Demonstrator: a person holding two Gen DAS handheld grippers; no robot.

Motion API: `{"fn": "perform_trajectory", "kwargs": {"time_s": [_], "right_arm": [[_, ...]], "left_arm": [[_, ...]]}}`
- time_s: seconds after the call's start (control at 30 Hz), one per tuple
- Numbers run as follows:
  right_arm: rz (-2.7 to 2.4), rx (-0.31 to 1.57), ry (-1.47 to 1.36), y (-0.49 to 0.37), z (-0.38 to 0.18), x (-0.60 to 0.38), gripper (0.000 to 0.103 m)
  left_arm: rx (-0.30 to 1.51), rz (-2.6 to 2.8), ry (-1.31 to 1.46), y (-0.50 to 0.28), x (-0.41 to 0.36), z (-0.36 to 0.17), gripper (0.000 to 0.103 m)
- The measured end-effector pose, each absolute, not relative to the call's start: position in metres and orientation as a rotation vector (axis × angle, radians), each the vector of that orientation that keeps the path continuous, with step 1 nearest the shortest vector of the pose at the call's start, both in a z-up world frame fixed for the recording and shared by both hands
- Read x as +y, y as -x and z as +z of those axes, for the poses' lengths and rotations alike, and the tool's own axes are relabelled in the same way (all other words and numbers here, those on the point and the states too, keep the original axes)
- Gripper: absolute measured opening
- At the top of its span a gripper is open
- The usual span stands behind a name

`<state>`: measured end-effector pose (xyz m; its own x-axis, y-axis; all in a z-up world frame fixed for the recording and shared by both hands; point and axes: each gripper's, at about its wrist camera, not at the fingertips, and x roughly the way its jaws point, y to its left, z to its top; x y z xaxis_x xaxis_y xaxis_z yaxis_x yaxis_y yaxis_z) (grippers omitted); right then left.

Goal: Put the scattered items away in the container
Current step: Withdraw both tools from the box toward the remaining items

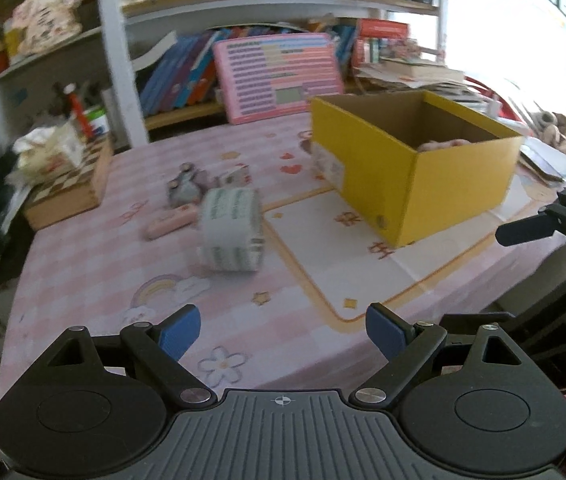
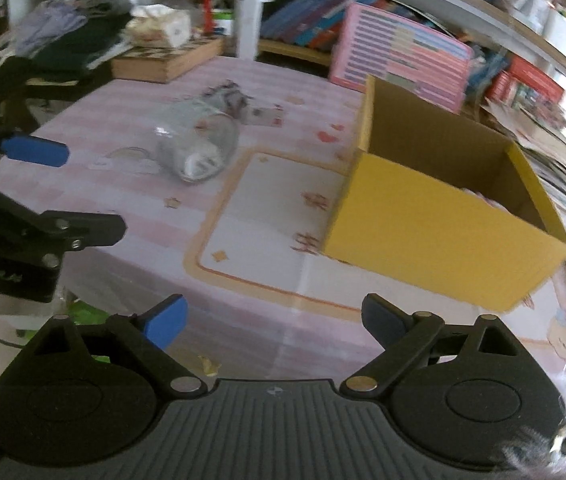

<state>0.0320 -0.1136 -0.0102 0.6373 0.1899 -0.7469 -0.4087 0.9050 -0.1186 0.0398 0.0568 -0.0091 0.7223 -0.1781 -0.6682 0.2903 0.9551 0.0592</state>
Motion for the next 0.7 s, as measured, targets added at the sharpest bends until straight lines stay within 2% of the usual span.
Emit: {"fn": "perform_trajectory", "kwargs": {"time_s": [0.7], "right_arm": [[0.561, 0.756, 0.379, -0.092, -0.010, -0.063, 0.093]], "left_arm": [[0.701, -0.084, -0.075, -0.075, 0.095, -0.001, 0.092]]}}
